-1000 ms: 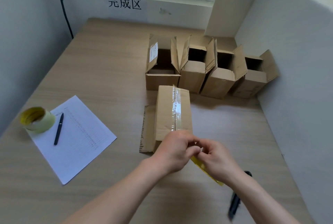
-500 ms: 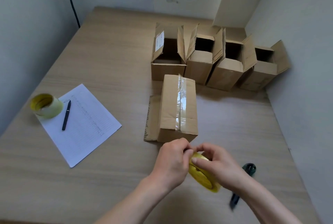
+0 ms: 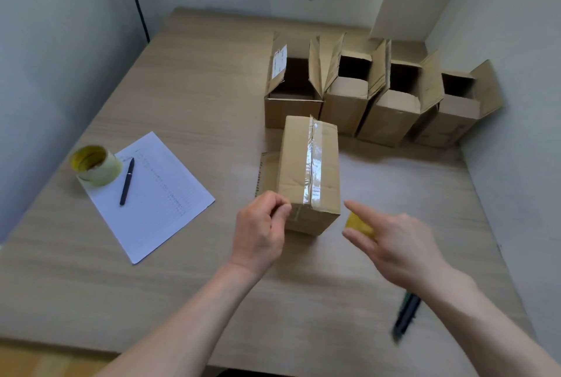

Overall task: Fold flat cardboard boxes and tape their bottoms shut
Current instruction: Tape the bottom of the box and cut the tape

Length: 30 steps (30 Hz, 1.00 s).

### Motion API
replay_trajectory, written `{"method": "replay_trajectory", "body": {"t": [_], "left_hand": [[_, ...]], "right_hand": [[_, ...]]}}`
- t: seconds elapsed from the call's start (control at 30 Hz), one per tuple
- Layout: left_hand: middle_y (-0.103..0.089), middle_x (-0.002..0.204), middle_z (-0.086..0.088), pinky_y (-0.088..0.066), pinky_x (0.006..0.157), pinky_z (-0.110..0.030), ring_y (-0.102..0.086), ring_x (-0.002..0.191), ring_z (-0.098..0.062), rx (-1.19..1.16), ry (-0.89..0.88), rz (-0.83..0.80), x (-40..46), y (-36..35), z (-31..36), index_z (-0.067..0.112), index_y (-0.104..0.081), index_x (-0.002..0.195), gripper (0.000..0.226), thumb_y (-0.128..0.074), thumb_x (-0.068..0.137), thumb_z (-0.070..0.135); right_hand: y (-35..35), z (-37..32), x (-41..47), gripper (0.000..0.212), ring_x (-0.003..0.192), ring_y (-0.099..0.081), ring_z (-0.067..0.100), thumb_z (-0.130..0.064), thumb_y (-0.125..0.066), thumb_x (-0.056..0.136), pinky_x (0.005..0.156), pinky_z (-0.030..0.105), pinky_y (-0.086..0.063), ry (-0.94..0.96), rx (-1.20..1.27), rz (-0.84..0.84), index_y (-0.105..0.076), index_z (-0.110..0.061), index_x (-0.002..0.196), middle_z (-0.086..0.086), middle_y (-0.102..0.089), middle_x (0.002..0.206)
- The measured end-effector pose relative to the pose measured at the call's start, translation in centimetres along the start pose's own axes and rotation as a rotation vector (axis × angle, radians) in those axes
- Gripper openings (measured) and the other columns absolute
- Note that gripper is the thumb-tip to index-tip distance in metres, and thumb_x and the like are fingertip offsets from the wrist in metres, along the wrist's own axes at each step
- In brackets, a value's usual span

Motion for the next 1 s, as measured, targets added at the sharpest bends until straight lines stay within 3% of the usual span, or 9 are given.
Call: {"method": "replay_trajectory", "body": {"t": [0.07,0.2,0.27,0.47,0.7,0.8,1.0], "left_hand": [[-0.051,0.061,0.011,-0.039,0.057,-0.028,-0.048,0.058,-0.012,0.013,-0.005,0.022,0.9,-0.2,-0.8,0.006,-0.062,0.076,0.014,-0.058,0.086,0.014],[-0.051,0.064,0.01,-0.037,0.058,-0.026,-0.046,0.06,-0.012,0.076,-0.025,0.041,1.6,-0.5,-2.1,0.009,-0.062,0.076,0.014,-0.058,0.086,0.016],[-0.053,0.066,0.007,-0.037,0.058,-0.027,-0.046,0.062,-0.015,0.109,-0.026,0.037,1.6,-0.7,-2.6,0.009,-0.061,0.076,0.014,-0.057,0.087,0.016],[-0.055,0.067,0.005,-0.04,0.058,-0.031,-0.048,0.062,-0.017,0.157,0.001,0.06,2.1,-0.4,-3.8,0.008,-0.063,0.077,0.012,-0.064,0.088,0.006],[-0.051,0.057,0.011,-0.035,0.057,-0.026,-0.046,0.057,-0.008,0.121,0.184,0.013,3.0,-0.5,-6.4,0.013,-0.059,0.071,0.018,-0.062,0.089,0.008],[-0.053,0.062,0.008,-0.038,0.059,-0.032,-0.049,0.063,-0.018,0.167,0.147,-0.023,3.2,-0.8,-6.1,0.012,-0.057,0.074,0.016,-0.059,0.09,0.008],[-0.06,0.074,0.001,-0.043,0.062,-0.035,-0.054,0.069,-0.023,0.203,0.05,0.044,2.5,-0.9,-5.9,0.01,-0.058,0.082,0.009,-0.063,0.09,0.008]], "right_hand": [[-0.8,-0.3,1.4,0.055,0.093,-0.064,0.033,-0.067,-0.036,0.092,0.061,0.036,-0.035,0.035,-0.069,0.036,-0.037,-0.047,0.143,0.002,-0.073,0.099],[-2.0,-0.2,2.6,0.06,0.084,-0.064,0.034,-0.069,-0.015,0.087,0.055,0.034,-0.033,0.036,-0.128,0.078,-0.03,-0.043,0.14,0.0,-0.07,0.09],[-2.6,-0.5,2.9,0.055,0.081,-0.065,0.032,-0.069,-0.013,0.089,0.053,0.033,-0.029,0.056,-0.16,0.093,-0.027,-0.043,0.136,-0.002,-0.07,0.091],[-2.9,-1.5,3.8,0.046,0.081,-0.065,0.029,-0.063,-0.027,0.096,0.051,0.033,-0.025,0.084,-0.198,0.133,-0.037,-0.041,0.135,-0.004,-0.07,0.091],[-4.6,-2.3,5.2,0.049,0.086,-0.066,0.029,-0.062,-0.029,0.097,0.055,0.032,-0.029,0.154,-0.223,0.124,-0.043,-0.038,0.138,-0.001,-0.071,0.095],[-4.4,-2.4,4.9,0.051,0.085,-0.067,0.03,-0.062,-0.034,0.096,0.056,0.032,-0.031,0.167,-0.197,0.16,-0.047,-0.039,0.139,0.0,-0.072,0.093],[-3.1,-3.5,4.2,0.045,0.046,-0.06,0.031,-0.046,-0.073,0.081,0.038,0.029,-0.039,0.208,-0.204,0.309,-0.072,-0.021,0.118,0.004,-0.067,0.061]]}}
Point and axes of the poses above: each hand's wrist, its own x-axis towards the middle knuckle, its own y-axis out of the back of the hand, z = x × y, the point moved 9 cm from there along x, towards the middle knuckle
